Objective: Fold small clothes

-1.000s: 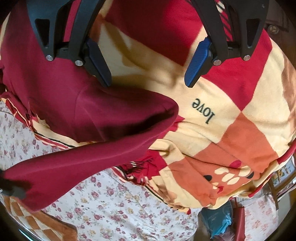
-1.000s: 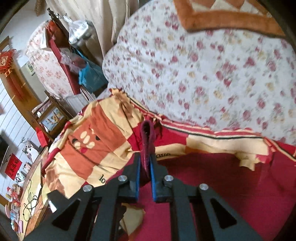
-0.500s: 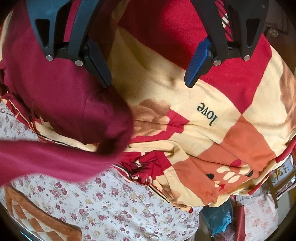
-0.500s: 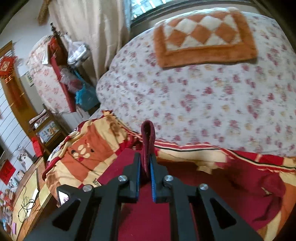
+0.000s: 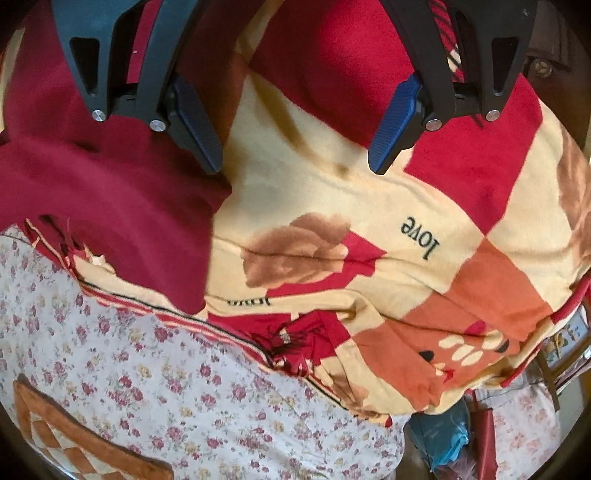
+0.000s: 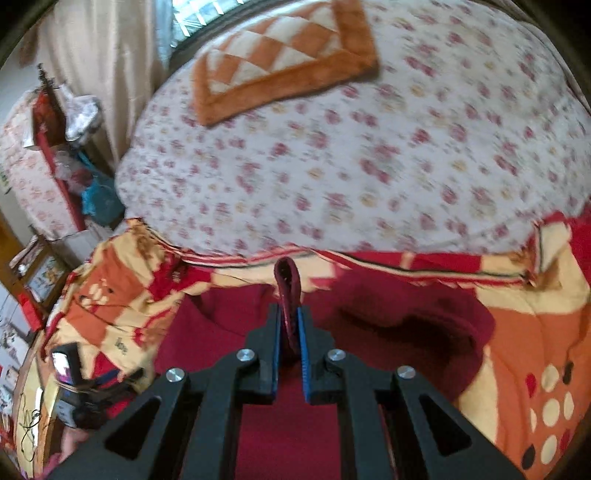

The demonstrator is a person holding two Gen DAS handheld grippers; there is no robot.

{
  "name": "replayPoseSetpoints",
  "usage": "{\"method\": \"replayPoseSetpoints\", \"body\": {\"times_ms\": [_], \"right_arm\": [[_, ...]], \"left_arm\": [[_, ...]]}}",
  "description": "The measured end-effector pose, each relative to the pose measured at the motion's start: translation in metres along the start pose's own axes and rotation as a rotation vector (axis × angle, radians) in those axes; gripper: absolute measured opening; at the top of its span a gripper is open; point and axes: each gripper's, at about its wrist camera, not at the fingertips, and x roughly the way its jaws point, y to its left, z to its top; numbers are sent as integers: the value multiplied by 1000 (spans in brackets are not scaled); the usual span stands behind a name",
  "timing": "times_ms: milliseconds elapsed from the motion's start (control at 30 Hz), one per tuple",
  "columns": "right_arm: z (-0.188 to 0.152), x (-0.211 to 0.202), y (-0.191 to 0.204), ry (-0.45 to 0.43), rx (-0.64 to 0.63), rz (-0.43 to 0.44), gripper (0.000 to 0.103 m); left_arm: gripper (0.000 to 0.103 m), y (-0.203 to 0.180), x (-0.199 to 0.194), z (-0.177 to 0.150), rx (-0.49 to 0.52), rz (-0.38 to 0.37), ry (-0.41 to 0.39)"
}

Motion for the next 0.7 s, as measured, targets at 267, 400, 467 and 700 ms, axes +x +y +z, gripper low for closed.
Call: {"method": "replayPoseSetpoints", "body": {"times_ms": [267,400,467,700], "right_arm": [[-38,28,-56,93,95,-74,8],[-49,36,-64,118,105,-84,8],[-56,40,-68,129,104,-94,8],[-72,51,-90,221,185,-218,36]], "left_arm": [[63,-12,-14,6,18,-22,-31],[63,-21,-10,3,40,-23,-20],[63,-25,-8,2,50,-20,-17],[63,-28,13,-4,67,11,30]]}}
